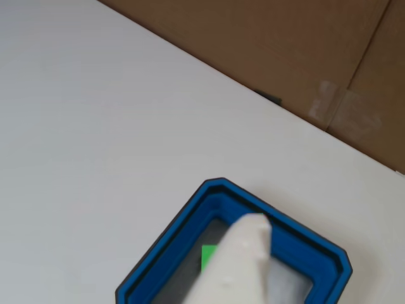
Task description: Pick up green cube and drop it in the blue box
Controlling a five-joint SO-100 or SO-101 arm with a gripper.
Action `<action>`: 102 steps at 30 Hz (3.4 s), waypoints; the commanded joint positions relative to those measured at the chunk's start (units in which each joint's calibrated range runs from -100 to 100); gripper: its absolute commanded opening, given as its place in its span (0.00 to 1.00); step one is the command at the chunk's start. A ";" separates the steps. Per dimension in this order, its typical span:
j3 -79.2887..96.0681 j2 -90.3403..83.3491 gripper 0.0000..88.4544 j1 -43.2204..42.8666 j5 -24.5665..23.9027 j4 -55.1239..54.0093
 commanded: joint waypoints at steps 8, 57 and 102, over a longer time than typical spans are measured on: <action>30.69 -27.83 0.26 -0.82 0.59 -0.51; 144.43 -107.01 0.02 -9.52 0.59 -40.71; 144.52 -107.93 0.02 -48.91 0.39 -41.28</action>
